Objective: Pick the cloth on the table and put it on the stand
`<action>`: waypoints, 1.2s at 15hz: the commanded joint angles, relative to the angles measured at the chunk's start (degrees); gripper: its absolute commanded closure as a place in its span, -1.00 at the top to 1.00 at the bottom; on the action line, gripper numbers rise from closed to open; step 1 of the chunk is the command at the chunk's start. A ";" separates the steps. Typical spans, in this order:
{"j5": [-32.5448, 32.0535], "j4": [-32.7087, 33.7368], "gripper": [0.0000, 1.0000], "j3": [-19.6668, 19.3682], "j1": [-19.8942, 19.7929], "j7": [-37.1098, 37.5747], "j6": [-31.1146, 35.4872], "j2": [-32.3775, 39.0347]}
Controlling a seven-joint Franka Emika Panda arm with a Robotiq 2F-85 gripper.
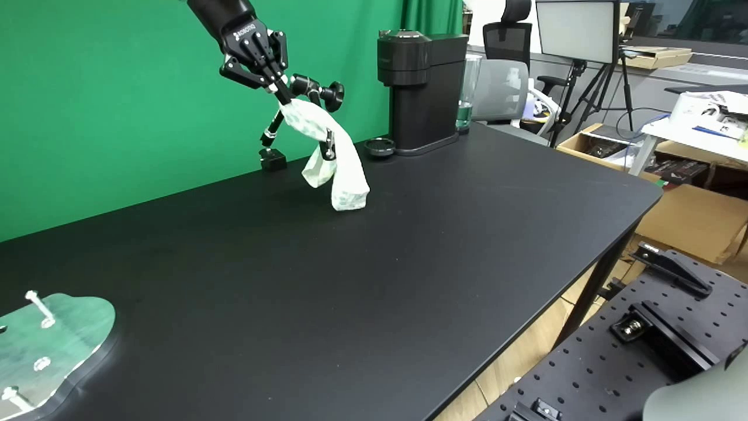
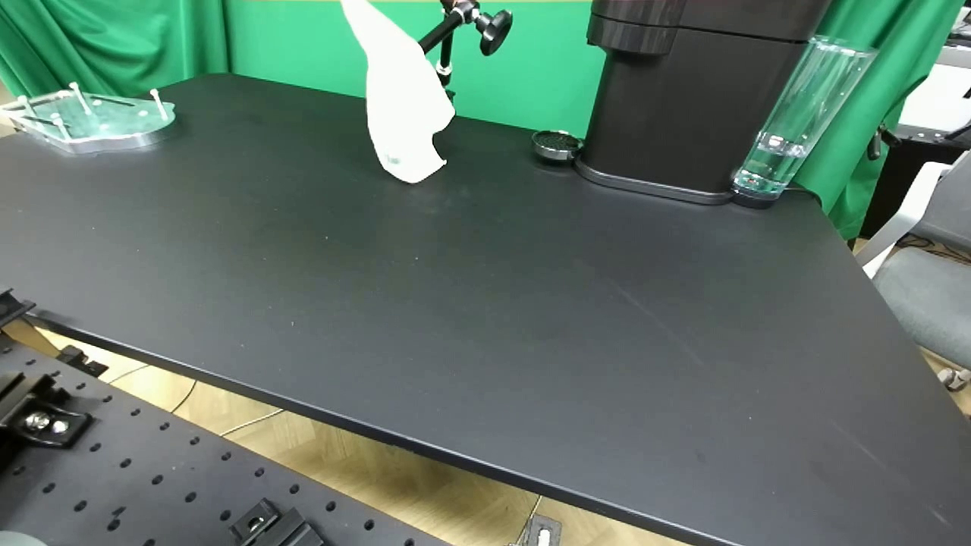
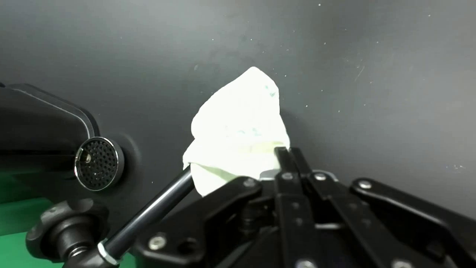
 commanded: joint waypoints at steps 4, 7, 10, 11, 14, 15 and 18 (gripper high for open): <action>1.27 3.71 -0.99 -0.59 -0.50 -1.24 -2.23 3.57; 1.18 5.36 -0.99 -0.86 -0.73 -1.57 -2.13 4.89; 0.53 8.32 -0.99 -1.36 -0.50 -1.63 -1.74 6.90; 0.37 9.78 -0.99 -1.54 -0.36 -1.76 -1.65 7.84; 0.10 15.55 -0.99 -1.91 0.19 -3.09 -2.38 11.82; 0.14 17.24 -0.99 -1.98 0.38 -3.70 -2.49 13.07; 0.42 22.00 -0.99 -2.04 1.13 -5.59 -2.71 16.82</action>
